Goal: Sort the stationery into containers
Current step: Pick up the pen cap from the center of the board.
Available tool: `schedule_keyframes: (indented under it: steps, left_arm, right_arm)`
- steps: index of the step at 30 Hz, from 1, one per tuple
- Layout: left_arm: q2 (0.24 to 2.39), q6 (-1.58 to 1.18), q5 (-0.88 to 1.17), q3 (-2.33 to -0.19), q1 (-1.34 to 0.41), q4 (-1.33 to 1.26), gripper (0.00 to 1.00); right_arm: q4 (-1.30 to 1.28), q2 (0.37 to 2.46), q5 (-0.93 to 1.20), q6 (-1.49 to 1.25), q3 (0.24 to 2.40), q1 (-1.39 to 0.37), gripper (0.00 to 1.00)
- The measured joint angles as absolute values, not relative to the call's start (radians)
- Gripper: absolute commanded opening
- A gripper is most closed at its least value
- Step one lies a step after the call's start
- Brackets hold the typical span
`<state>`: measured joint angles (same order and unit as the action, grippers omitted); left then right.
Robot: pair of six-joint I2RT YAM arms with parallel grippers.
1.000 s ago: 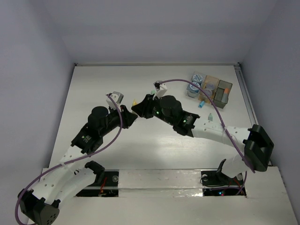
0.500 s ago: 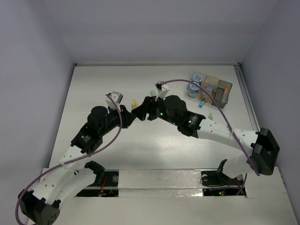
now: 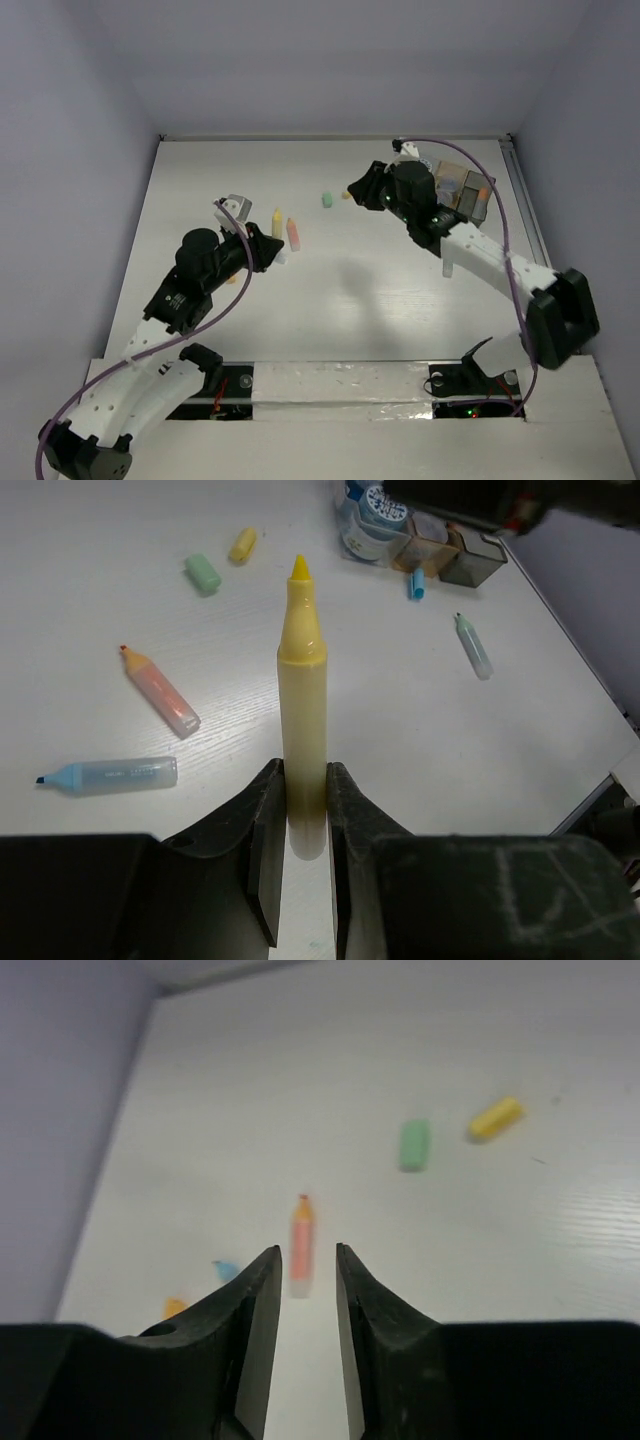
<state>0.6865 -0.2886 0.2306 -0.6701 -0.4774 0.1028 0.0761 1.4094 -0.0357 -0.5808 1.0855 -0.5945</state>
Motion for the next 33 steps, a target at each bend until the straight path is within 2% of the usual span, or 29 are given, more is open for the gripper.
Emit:
schedule_keyframes:
  steps: [2,3,5,8,12,18,23,26,28,29,30,33]
  left_arm:
    - [0.670,-0.289,0.239,-0.670,-0.466,0.102,0.00]
    - [0.664,-0.289,0.246,-0.670,-0.460,0.102,0.00]
    - [0.656,-0.289,0.259,-0.670,-0.453,0.101,0.00]
    - [0.651,-0.289,0.274,-0.670,-0.450,0.101,0.00]
    - [0.650,-0.286,0.282,-0.670,-0.453,0.102,0.00]
    - [0.647,-0.278,0.282,-0.670,-0.466,0.102,0.00]
    - [0.647,-0.272,0.282,-0.670,-0.478,0.102,0.00]
    - [0.647,-0.270,0.282,-0.670,-0.486,0.102,0.00]
    - [0.647,-0.270,0.282,-0.670,-0.489,0.102,0.00]
    - [0.647,-0.270,0.282,-0.670,-0.489,0.102,0.00]
    - [0.647,-0.270,0.282,-0.670,-0.489,0.102,0.00]
    - [0.647,-0.270,0.281,-0.670,-0.492,0.102,0.00]
  right_arm:
    - [0.040,1.526,-0.034,-0.568,1.136,-0.550,0.49]
    - [0.009,1.592,-0.036,-0.561,1.172,-0.529,0.59]
    - [-0.037,1.709,-0.045,-0.546,1.242,-0.498,0.72]
    - [-0.108,1.872,-0.058,-0.538,1.370,-0.462,0.77]
    - [-0.171,2.051,-0.068,-0.538,1.552,-0.437,0.78]
    - [-0.219,2.240,-0.063,-0.555,1.760,-0.432,0.70]
    - [-0.252,2.313,-0.062,-0.574,1.811,-0.432,0.65]
    - [-0.255,2.317,-0.056,-0.584,1.829,-0.432,0.58]
    - [-0.257,2.318,-0.052,-0.591,1.829,-0.432,0.50]
    - [-0.260,2.320,-0.048,-0.593,1.829,-0.432,0.41]
    - [-0.262,2.322,-0.046,-0.593,1.830,-0.432,0.38]
    - [-0.265,2.334,-0.040,-0.591,1.830,-0.432,0.20]
